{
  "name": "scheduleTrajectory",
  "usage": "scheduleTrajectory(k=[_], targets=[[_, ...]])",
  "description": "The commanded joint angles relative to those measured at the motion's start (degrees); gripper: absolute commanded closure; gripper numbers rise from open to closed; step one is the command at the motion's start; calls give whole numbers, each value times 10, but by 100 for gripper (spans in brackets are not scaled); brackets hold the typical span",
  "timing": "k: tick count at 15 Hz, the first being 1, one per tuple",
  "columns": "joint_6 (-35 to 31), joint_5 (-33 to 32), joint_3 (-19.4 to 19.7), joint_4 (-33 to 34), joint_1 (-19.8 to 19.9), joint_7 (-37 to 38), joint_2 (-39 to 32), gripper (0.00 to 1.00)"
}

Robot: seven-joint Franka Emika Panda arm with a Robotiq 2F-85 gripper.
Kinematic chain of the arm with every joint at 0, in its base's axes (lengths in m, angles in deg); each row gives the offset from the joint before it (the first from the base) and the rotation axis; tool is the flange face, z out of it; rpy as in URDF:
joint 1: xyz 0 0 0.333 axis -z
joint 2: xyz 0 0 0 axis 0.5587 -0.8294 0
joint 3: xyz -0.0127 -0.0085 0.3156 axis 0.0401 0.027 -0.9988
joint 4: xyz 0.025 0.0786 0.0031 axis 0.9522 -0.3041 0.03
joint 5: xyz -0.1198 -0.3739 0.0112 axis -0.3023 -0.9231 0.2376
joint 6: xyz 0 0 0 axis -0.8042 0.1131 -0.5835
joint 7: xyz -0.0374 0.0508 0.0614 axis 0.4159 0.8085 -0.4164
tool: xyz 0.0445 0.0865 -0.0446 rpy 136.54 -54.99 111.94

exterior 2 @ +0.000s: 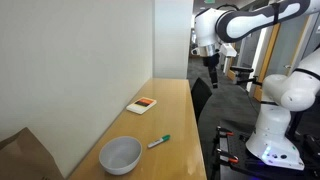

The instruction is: Put the marker in the bowl

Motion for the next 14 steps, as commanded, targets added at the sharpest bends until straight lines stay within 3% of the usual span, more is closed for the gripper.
scheduleTrajectory(k=[1,8,14], targets=[[2,-5,10,1,-13,6,-1,0],[-20,-23,9,4,-25,-20,-13,0],[-150,-70,15,12,-60,-105,-72,0]])
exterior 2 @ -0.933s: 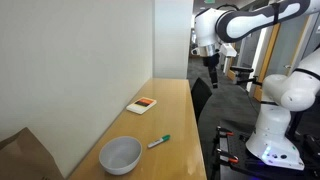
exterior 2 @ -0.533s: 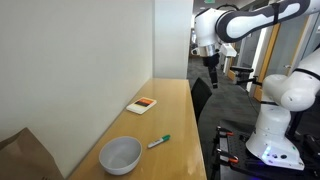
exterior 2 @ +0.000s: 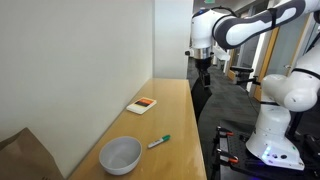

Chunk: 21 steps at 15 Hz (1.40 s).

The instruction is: Put the marker in the bowl

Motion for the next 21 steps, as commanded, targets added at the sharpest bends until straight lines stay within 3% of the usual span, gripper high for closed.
scheduleTrajectory(k=[1,9,15,21], targets=[[-68,-32,14,14,-15,-52,-49,0],[-204,-28,35,42,-9,-133,-165,0],[-284,-34,29,59,-12,-181,-243,0],[-384,-4,8,66,-30,-278,-327,0]])
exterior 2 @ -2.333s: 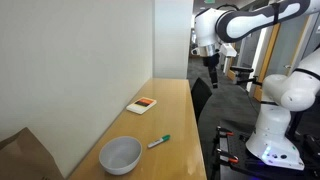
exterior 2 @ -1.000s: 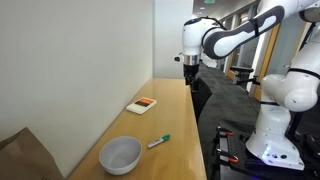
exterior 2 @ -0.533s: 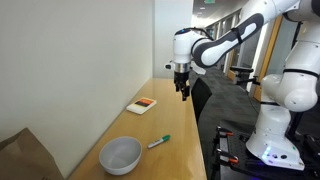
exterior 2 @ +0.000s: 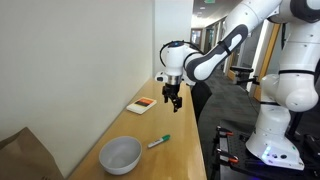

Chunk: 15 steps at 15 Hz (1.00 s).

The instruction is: Put the marker in the bowl

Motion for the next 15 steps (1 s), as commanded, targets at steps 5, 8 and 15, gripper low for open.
scheduleTrajectory(k=[5,8,15], targets=[[-31,81,-50,23,-12,-110,-89,0],[-31,74,-60,40,-6,-113,-127,0],[-32,76,-76,83,11,-107,-207,0]])
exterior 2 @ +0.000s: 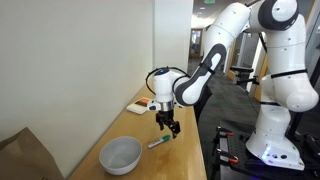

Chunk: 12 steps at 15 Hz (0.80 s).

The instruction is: Put the marker in the bowl

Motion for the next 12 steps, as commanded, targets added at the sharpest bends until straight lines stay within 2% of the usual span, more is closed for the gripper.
scheduleTrajectory(k=[1,3,4,5,12], targets=[[-1,7,-19,29,19,-12,-34,7],[-1,5,-25,41,25,-16,-49,32],[0,3,-25,48,28,-16,-55,32],[1,3,-27,53,31,-18,-60,38],[11,-1,-29,75,49,-32,-69,92]])
